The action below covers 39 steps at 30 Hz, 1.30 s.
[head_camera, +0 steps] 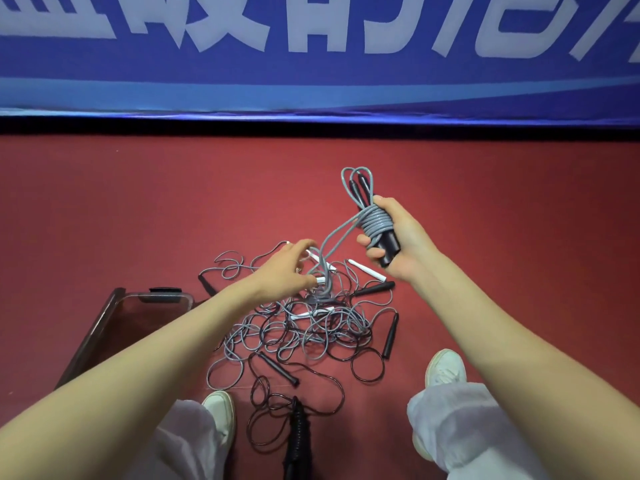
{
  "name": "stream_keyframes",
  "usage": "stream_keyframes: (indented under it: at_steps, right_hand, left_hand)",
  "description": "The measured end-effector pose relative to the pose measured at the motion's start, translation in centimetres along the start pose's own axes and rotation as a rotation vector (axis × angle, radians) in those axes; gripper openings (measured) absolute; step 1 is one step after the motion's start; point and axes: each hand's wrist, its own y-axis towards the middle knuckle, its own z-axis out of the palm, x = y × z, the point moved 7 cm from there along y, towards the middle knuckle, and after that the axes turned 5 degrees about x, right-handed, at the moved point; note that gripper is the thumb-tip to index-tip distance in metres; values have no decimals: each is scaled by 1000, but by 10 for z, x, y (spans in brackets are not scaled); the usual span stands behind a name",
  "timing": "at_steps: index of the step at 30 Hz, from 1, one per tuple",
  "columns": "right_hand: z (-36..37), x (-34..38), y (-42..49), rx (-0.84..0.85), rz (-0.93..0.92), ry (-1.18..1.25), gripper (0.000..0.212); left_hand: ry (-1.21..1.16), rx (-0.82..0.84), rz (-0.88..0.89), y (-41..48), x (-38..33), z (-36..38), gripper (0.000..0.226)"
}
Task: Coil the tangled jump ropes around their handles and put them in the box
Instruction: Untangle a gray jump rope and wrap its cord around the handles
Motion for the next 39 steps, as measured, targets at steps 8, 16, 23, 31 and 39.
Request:
stream_keyframes:
  at_steps: [8,16,23,31,39]
  right_hand:
    - [4,2,-3,102,82,162,28]
    - [-29,17,2,-180,-82,0,23]
    - [-55,12,10,-263,-44,-406,20]
    - [-12,0,10,95,-126,-472,23]
    - [28,-14,-5,462,-43,-447,38]
  left_hand:
    - [-1027,159,-375,-5,19,34,17]
    - [-1163,-110,-204,2,24,2,17]
    - [-1194,-118,-58,-4,8,-25,16]
    - [-683,-221,32,-11,-8,-38,13]
    - [-669,-68,91,-12,-24,-28,46]
